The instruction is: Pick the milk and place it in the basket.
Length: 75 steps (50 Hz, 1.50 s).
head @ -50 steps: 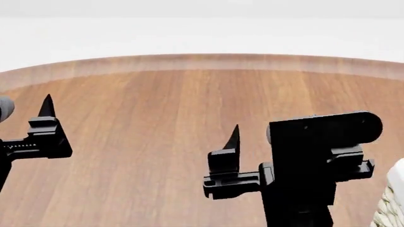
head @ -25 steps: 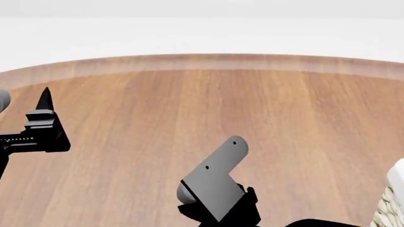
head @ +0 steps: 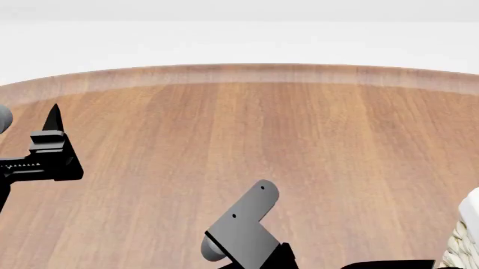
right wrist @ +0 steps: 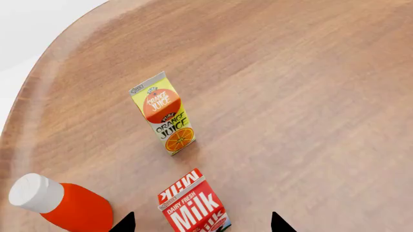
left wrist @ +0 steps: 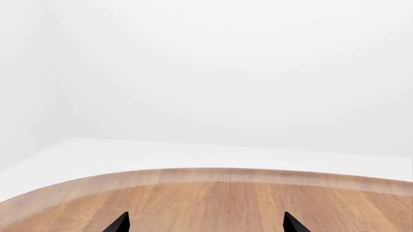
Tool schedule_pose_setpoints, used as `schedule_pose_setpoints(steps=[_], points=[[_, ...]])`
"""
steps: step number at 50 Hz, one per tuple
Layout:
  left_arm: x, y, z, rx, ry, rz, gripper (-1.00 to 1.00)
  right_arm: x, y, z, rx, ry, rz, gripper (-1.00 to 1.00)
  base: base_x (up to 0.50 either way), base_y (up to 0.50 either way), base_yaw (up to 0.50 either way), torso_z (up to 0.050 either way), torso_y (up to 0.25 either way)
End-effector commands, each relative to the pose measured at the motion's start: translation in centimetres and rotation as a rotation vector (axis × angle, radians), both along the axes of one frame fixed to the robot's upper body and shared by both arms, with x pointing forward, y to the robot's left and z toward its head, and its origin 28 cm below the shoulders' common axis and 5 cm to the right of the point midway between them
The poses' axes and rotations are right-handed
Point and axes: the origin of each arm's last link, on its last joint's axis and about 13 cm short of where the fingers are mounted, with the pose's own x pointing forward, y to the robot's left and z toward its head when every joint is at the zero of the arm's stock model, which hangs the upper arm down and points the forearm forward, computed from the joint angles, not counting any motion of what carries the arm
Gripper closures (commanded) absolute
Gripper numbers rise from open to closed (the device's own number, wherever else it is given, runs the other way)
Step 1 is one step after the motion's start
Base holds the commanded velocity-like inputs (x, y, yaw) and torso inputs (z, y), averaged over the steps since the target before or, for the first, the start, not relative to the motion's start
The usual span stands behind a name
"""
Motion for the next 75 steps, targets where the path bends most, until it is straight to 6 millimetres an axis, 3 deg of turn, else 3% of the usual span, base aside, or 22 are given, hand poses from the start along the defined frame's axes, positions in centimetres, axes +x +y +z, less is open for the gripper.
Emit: schedule_pose_setpoints(steps=[1,45,75], points=[[0.0,0.0,-0.1,0.0,0.002,0.0,-1.0,0.4,0.1,-0.3,-0.016,0.028,0.02,-1.0,0.0,0.0,0.0,0.0,0.0],[-0.1,-0.2,-0.4,0.011,0.004,-0.01,-1.0,3.6,1.6,0.0,-0.159,0.074,0.184,-1.0,0.0,0.0,0.0,0.0,0.0],[-0.3,-0.4,-0.3,0.012,-0.003,-0.022,-1.0,6.1,3.3,-3.2,-0.128,0.117,0.259,-1.0,0.0,0.0,0.0,0.0,0.0]])
